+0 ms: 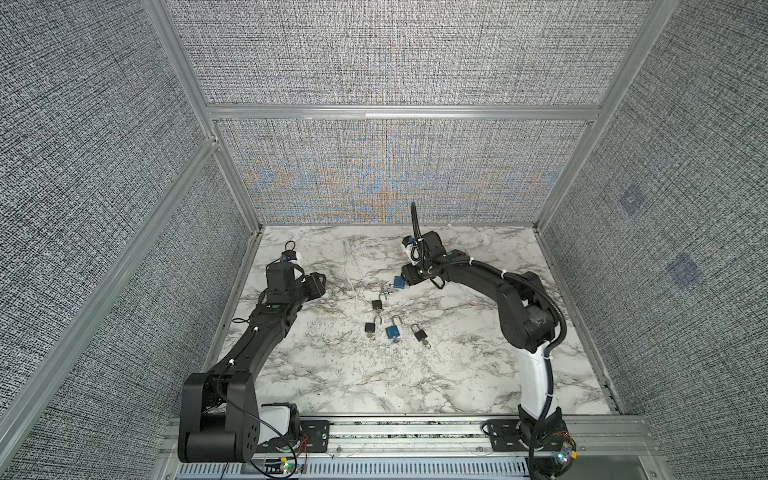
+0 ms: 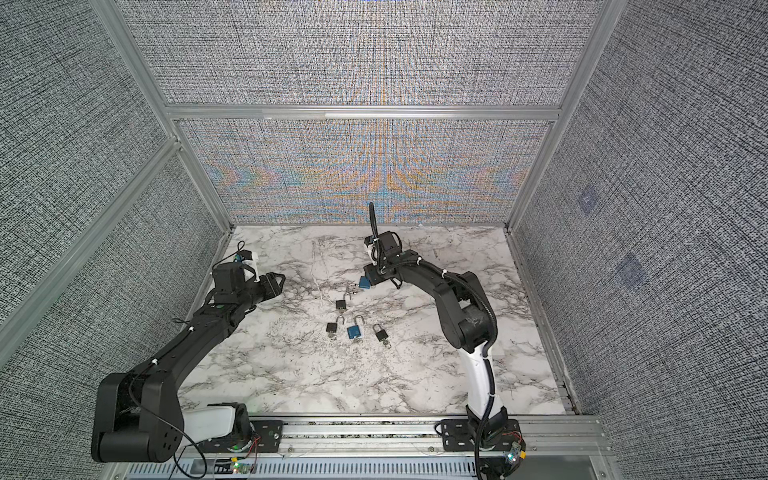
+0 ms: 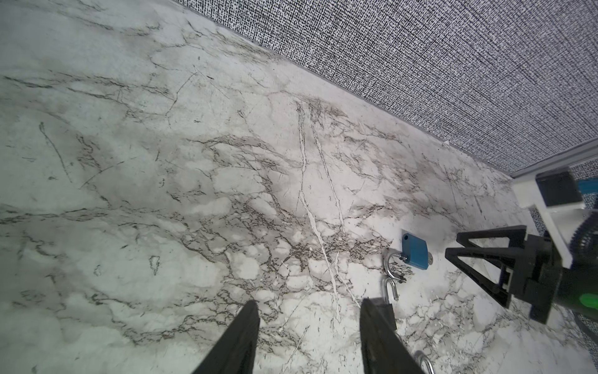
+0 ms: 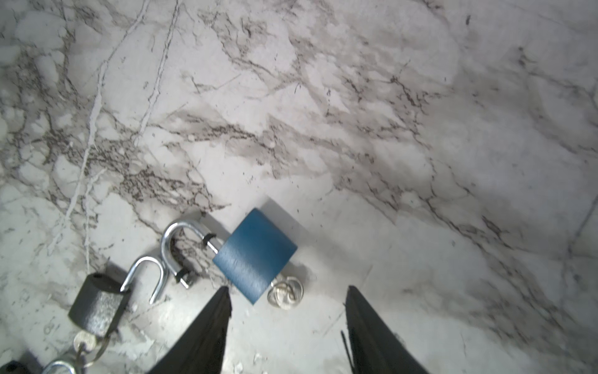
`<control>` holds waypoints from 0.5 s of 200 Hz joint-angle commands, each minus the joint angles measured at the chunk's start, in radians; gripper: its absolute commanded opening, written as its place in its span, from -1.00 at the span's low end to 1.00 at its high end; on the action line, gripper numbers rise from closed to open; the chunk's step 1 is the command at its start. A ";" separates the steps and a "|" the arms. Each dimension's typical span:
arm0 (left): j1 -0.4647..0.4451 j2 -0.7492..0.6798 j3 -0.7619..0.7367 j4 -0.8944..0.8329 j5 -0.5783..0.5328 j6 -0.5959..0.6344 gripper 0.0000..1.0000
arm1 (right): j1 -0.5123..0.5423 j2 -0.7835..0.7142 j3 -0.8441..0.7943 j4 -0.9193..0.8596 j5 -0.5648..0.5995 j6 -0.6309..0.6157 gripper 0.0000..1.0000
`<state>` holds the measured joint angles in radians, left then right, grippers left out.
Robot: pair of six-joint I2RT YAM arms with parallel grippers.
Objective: Lock with the key
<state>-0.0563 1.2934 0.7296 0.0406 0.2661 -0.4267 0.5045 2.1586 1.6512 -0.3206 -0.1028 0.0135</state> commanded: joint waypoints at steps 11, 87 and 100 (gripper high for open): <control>-0.001 0.016 0.009 -0.002 0.017 0.000 0.05 | -0.017 0.052 0.067 -0.006 -0.116 -0.003 0.32; -0.001 0.069 0.018 0.007 0.021 0.002 0.04 | -0.023 0.165 0.153 0.002 -0.215 0.000 0.42; -0.001 0.077 0.020 0.009 0.024 0.001 0.03 | -0.023 0.175 0.154 0.002 -0.219 -0.001 0.42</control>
<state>-0.0574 1.3582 0.7429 0.0292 0.2726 -0.4263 0.4831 2.3203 1.7950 -0.3153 -0.2924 0.0143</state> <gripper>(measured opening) 0.520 0.710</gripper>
